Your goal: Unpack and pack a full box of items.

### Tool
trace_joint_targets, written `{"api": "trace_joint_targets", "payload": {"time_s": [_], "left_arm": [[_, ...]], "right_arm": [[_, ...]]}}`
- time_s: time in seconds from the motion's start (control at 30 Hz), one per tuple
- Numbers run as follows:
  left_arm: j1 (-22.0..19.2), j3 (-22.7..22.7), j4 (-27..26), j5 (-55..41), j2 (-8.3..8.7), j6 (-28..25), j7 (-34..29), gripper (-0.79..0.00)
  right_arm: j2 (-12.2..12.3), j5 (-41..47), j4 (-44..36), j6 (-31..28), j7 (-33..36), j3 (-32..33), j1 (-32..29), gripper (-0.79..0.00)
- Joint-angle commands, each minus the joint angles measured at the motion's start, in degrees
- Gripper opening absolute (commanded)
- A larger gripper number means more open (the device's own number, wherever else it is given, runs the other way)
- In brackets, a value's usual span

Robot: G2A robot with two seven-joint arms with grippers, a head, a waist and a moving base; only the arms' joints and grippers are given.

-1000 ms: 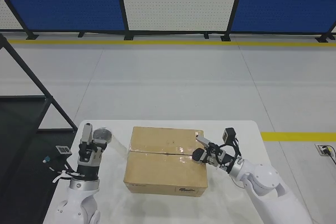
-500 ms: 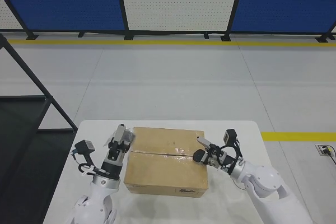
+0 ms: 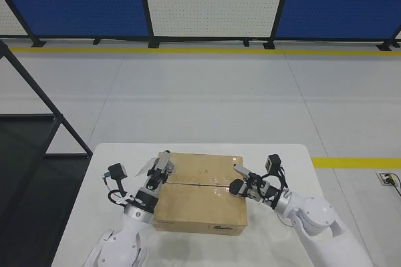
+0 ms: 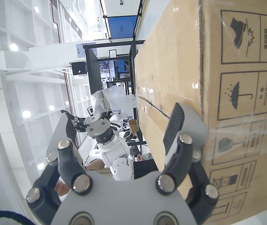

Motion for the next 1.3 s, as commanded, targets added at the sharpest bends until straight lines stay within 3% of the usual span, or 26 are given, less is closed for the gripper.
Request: {"api": "trace_joint_targets", "payload": {"time_s": [0.0, 0.6, 1.27], "left_arm": [[-0.29, 0.4, 0.04, 0.4, -0.18, 0.23, 0.0, 0.0], [-4.83, 4.51, 4.14, 2.67, -2.2, 3.35, -1.04, 0.0], [-3.97, 6.63, 2.46, 9.18, -3.74, 3.15, 0.06, 0.0]], "right_arm": [[-0.01, -0.05, -0.11, 0.11, -0.05, 0.03, -0.11, 0.0], [-0.07, -0.54, -1.18, 0.61, -0.16, 0.5, -1.34, 0.0], [-0.13, -0.61, -1.65, 0.65, 0.77, 1.0, -1.47, 0.0]]}}
